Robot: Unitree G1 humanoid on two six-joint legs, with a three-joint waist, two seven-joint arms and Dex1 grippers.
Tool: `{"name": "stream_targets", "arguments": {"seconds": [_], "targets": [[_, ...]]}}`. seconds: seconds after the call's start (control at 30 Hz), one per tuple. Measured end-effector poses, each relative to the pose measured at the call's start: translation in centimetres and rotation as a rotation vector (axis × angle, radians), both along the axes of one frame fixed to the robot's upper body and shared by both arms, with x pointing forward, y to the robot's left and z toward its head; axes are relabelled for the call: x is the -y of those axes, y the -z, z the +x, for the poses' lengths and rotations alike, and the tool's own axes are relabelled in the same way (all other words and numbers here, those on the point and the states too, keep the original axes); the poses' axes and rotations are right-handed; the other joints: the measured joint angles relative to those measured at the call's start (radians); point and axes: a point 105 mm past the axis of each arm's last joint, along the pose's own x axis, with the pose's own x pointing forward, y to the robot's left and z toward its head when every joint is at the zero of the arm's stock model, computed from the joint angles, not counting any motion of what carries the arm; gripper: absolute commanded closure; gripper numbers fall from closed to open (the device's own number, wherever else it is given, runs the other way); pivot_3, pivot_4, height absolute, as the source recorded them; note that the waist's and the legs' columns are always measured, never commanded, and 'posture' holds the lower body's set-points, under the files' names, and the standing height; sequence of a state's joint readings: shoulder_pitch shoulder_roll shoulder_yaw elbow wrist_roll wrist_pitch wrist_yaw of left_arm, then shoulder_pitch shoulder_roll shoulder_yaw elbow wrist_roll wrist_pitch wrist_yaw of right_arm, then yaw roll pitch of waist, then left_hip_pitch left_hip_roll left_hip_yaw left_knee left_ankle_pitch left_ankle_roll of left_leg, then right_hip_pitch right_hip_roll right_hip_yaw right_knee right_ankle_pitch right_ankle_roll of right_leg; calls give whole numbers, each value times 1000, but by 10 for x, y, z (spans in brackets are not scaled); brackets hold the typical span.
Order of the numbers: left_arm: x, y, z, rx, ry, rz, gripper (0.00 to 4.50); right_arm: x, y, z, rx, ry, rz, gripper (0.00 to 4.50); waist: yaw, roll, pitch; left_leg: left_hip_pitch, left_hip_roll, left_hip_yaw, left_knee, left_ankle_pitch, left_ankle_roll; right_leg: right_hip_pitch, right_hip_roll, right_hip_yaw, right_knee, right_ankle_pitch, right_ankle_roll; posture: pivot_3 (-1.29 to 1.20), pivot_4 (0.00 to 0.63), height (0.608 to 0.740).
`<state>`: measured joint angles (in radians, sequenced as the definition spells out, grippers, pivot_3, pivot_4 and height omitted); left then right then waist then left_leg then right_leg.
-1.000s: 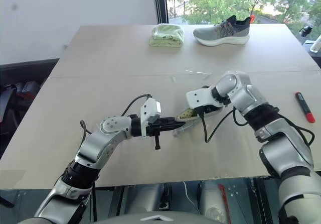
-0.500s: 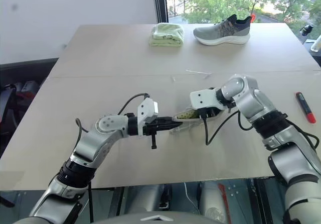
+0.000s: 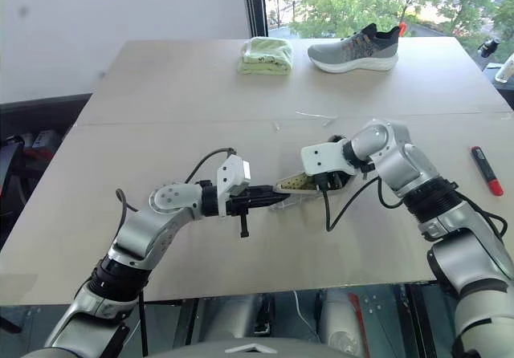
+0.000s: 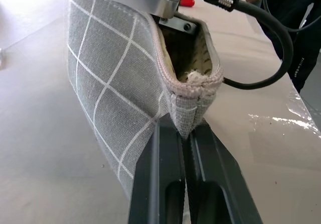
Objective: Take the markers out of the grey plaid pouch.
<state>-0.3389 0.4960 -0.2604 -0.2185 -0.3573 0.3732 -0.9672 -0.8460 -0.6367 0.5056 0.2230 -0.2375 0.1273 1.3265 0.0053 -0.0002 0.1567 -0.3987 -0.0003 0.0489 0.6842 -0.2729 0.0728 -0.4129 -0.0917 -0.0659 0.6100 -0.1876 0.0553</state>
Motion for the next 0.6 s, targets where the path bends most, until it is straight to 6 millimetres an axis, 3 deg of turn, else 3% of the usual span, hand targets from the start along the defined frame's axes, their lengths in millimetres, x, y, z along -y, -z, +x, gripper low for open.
{"name": "stream_targets", "arguments": {"seconds": [0.3, 0.6], "targets": [[-2, 1, 1, -1, -12, 4, 4500, -1, -1, -2, -5, 1, 11, 4322, 0, 0, 0, 0, 1, 0, 0, 0, 0, 0, 1, 0, 0, 0, 0, 0, 150, 740], [-5, -2, 6, 47, -23, 10, 4500, 3, -19, -26, -152, 32, 128, 4322, 9, 1, 1, -3, 1, 0, 0, 0, 0, -1, 0, 0, -2, 0, 0, 0, 150, 740]]}}
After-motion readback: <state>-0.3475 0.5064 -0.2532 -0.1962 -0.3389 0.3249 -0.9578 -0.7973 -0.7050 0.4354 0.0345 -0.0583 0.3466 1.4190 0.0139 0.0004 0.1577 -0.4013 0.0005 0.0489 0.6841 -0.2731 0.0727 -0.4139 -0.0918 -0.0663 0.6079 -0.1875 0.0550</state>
